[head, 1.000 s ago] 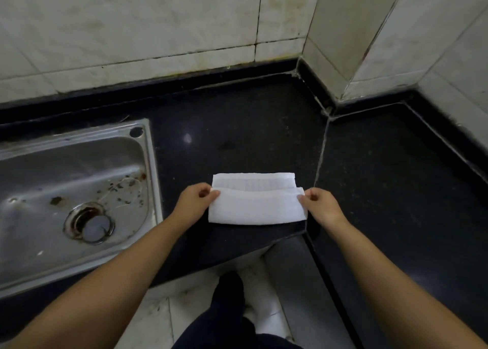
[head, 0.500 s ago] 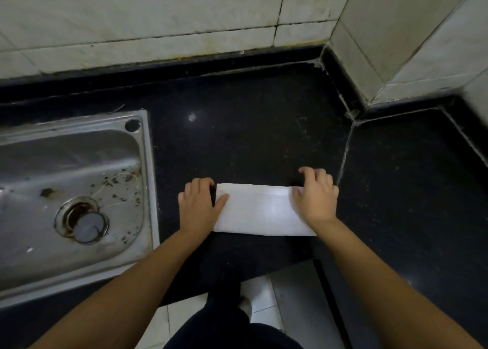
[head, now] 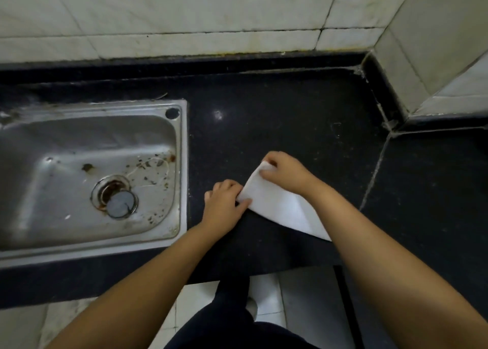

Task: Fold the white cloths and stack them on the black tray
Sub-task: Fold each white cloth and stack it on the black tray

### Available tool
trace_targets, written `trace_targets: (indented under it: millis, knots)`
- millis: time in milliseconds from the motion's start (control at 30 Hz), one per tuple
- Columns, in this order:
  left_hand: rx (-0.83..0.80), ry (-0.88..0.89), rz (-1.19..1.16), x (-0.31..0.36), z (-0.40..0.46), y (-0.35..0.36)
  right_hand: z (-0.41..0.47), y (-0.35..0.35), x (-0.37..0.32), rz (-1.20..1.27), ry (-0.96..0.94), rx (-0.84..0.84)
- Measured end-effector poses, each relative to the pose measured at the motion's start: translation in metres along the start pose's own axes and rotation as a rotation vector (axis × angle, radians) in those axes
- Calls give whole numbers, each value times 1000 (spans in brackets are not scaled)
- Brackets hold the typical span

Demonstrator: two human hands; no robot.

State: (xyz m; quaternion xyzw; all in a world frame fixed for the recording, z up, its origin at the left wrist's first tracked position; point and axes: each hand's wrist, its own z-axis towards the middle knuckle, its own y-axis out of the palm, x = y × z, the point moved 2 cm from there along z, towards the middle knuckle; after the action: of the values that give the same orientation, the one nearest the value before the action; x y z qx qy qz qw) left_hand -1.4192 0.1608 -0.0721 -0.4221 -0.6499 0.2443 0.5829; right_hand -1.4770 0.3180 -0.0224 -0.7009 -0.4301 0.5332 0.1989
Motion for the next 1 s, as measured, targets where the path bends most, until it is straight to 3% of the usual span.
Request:
trace_targets:
  millis: [100,233,333,467,767,867,1000]
  knots:
    - [35,64,-255,32,26,-38,-17,-50,2,208,-35,217]
    - [199,235,-268,96,44,-98,-45,-108,-1,437,-102,522]
    - [311,346,-307,125,34,-125,-70,-127,-5,590,-196,610]
    - [275,388,-365,111,9,-113,-97,-106,2,604,-201,592]
    - [-295,205,-302,18,-61,-6,-161,42,73,515,78,177]
    - [-311,166,-350,16,-51,-5,-156,40,75,555,99,201]
    - [-193,156,-357,30,-7,-17,-116,12,71,592,130,296]
